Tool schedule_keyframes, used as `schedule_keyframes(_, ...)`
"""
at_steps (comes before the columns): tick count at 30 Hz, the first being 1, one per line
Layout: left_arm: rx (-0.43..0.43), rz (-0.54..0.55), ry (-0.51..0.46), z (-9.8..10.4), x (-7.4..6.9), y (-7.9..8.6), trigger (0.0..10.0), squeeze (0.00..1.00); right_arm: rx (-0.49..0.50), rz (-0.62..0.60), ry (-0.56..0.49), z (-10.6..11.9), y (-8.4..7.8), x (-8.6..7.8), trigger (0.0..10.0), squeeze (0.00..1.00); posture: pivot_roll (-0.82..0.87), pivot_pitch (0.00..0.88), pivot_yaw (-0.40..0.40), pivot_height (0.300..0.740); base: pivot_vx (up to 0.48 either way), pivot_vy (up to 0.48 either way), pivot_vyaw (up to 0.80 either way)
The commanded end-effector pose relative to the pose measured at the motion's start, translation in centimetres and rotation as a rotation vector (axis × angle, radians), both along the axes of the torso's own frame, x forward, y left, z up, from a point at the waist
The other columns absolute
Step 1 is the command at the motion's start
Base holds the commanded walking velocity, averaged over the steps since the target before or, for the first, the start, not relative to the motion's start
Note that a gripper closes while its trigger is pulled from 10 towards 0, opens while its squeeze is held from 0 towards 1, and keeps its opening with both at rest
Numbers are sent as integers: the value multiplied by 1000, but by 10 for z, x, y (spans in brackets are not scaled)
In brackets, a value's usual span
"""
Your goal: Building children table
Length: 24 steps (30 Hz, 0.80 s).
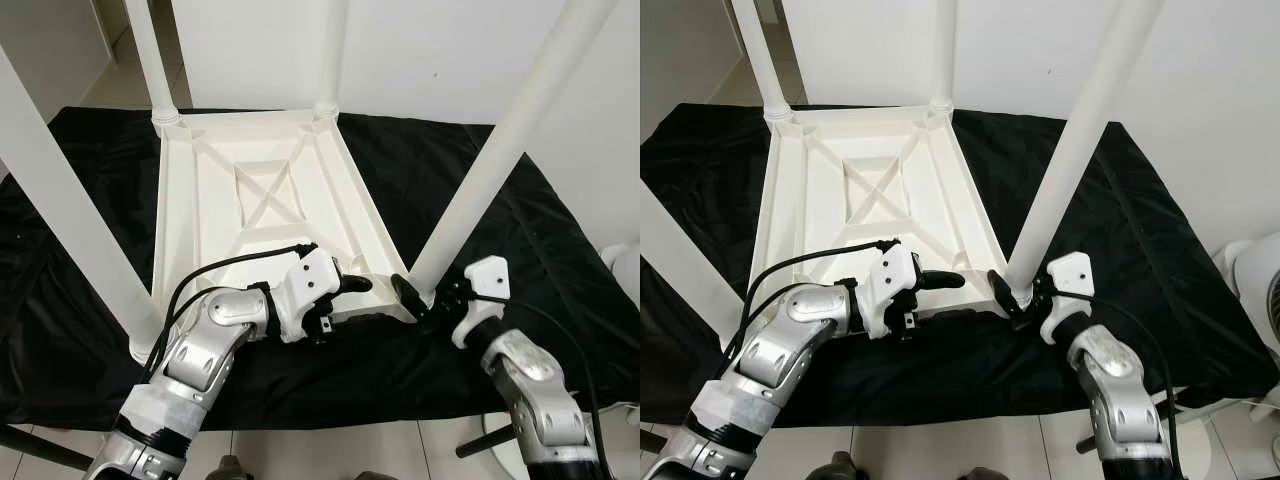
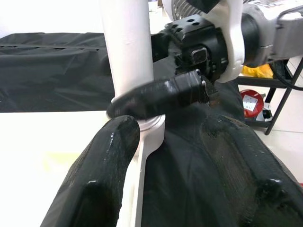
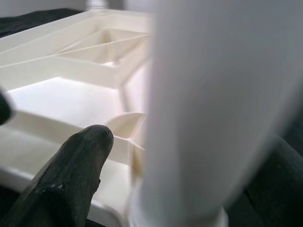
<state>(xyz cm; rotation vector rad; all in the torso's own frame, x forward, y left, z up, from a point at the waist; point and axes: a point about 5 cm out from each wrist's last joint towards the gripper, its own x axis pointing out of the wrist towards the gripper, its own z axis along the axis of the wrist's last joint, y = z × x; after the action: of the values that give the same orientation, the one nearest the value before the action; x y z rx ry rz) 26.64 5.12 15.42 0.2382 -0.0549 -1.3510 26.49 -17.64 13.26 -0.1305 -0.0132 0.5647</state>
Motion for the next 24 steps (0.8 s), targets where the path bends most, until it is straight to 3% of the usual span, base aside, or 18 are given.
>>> schedule_keyframes(1, 0, 34, -1, -1, 3, 0, 10000, 0, -12, 49, 8, -2, 2, 3, 10000, 0, 4, 0, -25, 740, 0, 0, 0)
schedule_keyframes(8, -2, 43, -3, 1, 4, 2, 10000, 0, -46, 151, 25, -4, 9, 13, 10000, 0, 13, 0, -30, 740, 0, 0, 0)
schedule_keyframes(9, -1, 46, -2, 0, 3, 3, 10000, 0, -47, 161, 32, -5, 9, 15, 8039, 0, 16, 0, -33, 740, 0, 0, 0)
schedule_keyframes(11, -1, 46, -2, 0, 3, 3, 10000, 0, -47, 161, 32, -5, 9, 15, 8039, 0, 16, 0, -33, 740, 0, 0, 0)
schedule_keyframes(12, 0, 48, 0, -1, 3, 3, 10000, 0, -47, 167, 42, -8, 9, 16, 2157, 0, 17, 0, -34, 740, 0, 0, 0)
schedule_keyframes(13, 4, 52, 4, -3, 2, 3, 10000, 0, -42, 168, 57, -11, 8, 15, 0, 0, 17, 0, -34, 740, 0, 0, 0)
schedule_keyframes(24, 28, 51, 19, -11, 1, 4, 10000, 0, -10, 140, 82, -22, 4, 9, 0, 0, 1, 0, -24, 740, 0, 0, 0)
